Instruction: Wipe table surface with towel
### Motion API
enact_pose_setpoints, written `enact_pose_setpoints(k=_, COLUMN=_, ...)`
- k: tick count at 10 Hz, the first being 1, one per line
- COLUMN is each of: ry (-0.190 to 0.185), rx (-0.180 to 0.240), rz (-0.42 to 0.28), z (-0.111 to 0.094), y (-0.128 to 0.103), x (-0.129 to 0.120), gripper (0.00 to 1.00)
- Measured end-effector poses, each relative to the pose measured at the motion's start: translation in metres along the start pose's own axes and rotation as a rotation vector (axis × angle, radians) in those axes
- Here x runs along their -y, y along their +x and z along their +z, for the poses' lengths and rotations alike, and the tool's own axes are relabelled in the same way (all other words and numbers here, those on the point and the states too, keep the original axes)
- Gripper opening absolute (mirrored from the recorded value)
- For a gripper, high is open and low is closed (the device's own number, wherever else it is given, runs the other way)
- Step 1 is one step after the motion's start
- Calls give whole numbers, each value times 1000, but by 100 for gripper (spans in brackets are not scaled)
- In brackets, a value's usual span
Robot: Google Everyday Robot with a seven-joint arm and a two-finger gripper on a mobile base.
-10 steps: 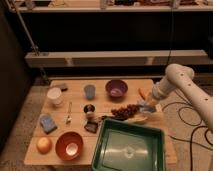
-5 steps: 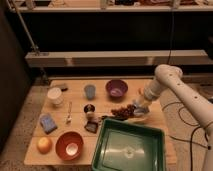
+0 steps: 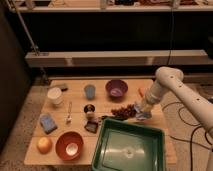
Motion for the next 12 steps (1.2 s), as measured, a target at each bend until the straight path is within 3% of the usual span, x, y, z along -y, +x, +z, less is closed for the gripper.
enact_pose_setpoints(k=2, ry=5, rx=-8, rz=25, z=-6, y=17, x=-2, gripper=0)
enact_pose_setpoints(k=4, ry=32, rx=-3, rz=67, z=-18, y=36, x=0, gripper=0)
enact_pose_setpoints(k=7, ry=72, rx=1, rz=101, z=-32, y=49, x=20, gripper=0)
enact_pose_setpoints(k=12, ry=118, rx=7, rz=67, z=-11, y=59, x=49, gripper=0)
